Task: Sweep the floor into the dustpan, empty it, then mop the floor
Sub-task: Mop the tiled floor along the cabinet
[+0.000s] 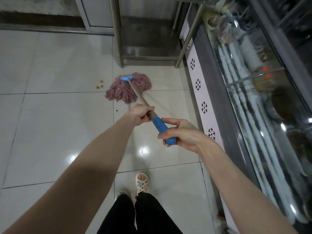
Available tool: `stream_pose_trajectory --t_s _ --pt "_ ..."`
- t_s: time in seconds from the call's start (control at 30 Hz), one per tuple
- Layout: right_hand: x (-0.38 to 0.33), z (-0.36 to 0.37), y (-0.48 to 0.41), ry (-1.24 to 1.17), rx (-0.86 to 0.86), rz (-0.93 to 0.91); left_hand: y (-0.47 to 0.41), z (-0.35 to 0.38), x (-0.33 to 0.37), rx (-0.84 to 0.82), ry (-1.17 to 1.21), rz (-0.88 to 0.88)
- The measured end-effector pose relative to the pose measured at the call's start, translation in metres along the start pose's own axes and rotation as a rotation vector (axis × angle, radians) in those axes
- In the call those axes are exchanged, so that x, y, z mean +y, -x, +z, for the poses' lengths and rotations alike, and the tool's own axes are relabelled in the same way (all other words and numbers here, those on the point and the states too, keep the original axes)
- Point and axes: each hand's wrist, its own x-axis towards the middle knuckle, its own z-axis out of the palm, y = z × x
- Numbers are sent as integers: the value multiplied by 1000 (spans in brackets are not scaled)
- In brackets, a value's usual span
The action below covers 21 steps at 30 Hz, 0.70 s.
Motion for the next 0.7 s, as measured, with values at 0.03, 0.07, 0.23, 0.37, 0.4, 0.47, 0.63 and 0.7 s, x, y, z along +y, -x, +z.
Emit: stream_pose_trajectory --t_s 0.03,0.07,0.23,0.37,0.4,0.47,0.63,0.7 --pt "-4 7 -4 9 -16 4 2 -11 4 10 -1 0" --pt "-8 14 -7 16 -30 8 3 -21 8 19 7 -1" --pt "-16 67 -30 22 -99 34 13 -87 15 98 77 -3" --pt "-17 129 -48 33 -148 45 22 -149 20 191 42 12" --pt "-18 143 -52 33 -158 44 23 -163 22 208 26 19" --pt "-23 166 -61 16 -151 35 24 -186 31 219 3 30" --pt "-23 188 -68 45 -101 41 19 -207 35 162 7 23" --pt "-25 182 -64 121 -95 60 18 -201 29 115 31 28"
